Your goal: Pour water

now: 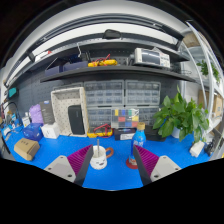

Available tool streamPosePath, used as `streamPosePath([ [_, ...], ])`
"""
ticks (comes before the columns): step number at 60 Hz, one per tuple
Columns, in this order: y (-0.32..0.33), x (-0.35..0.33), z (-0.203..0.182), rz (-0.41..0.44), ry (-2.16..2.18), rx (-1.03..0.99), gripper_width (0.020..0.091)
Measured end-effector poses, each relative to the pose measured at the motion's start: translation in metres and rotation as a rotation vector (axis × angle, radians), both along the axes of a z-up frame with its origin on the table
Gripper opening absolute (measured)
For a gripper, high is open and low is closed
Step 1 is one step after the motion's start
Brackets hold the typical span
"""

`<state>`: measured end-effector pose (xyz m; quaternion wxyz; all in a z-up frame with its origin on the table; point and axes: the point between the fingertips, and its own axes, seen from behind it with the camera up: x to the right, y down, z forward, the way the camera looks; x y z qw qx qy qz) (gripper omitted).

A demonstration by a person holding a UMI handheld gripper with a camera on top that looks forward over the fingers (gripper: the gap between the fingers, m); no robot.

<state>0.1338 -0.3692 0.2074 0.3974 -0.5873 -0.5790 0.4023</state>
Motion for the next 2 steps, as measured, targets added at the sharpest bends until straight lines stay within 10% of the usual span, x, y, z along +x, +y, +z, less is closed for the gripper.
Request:
streamPosePath([
  [2,0.0003,-0.0013,0.0010,0.000,0.003,-0.003,0.0813],
])
